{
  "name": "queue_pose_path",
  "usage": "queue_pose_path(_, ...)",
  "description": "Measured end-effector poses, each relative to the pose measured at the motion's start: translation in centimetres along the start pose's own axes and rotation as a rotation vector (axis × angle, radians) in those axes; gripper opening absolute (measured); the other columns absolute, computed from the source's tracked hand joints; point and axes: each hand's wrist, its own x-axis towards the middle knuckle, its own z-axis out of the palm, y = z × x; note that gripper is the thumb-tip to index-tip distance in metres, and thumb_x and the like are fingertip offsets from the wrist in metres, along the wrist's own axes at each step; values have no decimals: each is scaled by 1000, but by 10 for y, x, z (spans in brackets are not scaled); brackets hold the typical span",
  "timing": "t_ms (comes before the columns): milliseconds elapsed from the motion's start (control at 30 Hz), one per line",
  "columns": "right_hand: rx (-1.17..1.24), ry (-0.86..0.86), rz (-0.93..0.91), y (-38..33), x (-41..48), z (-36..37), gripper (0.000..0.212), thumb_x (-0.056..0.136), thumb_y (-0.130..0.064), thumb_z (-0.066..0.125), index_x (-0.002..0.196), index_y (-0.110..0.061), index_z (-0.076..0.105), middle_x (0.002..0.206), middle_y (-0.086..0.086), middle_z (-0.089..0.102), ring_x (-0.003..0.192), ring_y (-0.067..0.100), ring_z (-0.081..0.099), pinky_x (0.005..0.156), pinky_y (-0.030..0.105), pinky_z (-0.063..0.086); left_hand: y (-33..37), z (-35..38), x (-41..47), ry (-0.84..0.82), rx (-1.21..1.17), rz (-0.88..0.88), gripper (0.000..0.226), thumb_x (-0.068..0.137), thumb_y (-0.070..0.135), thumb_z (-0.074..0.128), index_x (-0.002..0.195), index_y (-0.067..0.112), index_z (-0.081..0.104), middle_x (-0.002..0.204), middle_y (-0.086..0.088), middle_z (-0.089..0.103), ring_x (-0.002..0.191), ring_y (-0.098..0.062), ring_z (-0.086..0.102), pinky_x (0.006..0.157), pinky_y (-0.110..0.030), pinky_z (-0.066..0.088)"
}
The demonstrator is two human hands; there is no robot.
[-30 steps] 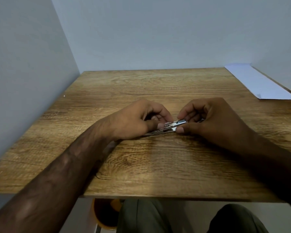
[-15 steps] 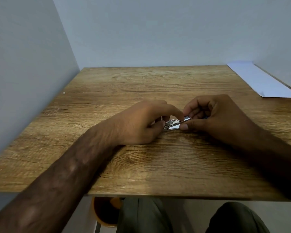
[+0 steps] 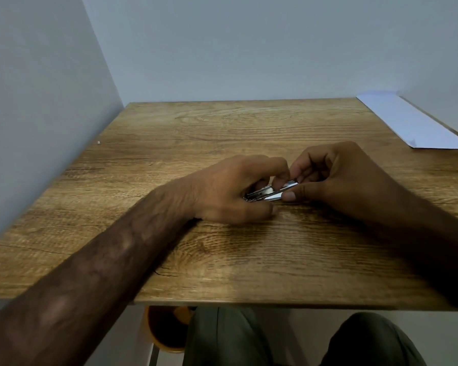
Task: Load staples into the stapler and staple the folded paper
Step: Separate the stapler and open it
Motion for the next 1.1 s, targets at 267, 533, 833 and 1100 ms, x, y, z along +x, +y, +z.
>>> queue_pose_path(267,-5,10,-5,0,1,1,25,62,-11,95,79,-15,77,72,1,79,64,9,74,58,16,54,-5,2,3,65,-126,-56,14,100,20,60,89,12,56,69,11,48,61,-2,43,57,-18,36)
queue_pose_path(533,-30,23,-8,2,2,1,28,59,-14,96,79,-17,77,73,1,78,63,7,71,58,14,54,-5,1,-4,166,-229,-104,14,92,8,61,85,10,50,73,-4,61,59,-10,50,53,-29,40)
queue_pose_path(833,-52,29,-80,3,-2,1,28,63,-14,94,85,-19,77,78,1,78,68,13,73,62,17,58,-7,-9,-9,30,-318,-202,25,76,7,48,90,11,68,62,14,58,57,-7,48,54,-25,38)
queue_pose_path(1100,-103,63,-168,3,0,0,26,64,-19,94,81,-27,77,76,-12,77,68,4,71,61,12,51,-2,-6,-8,85,-321,-280,14,83,-3,59,87,10,63,70,13,61,60,-4,51,58,-22,41)
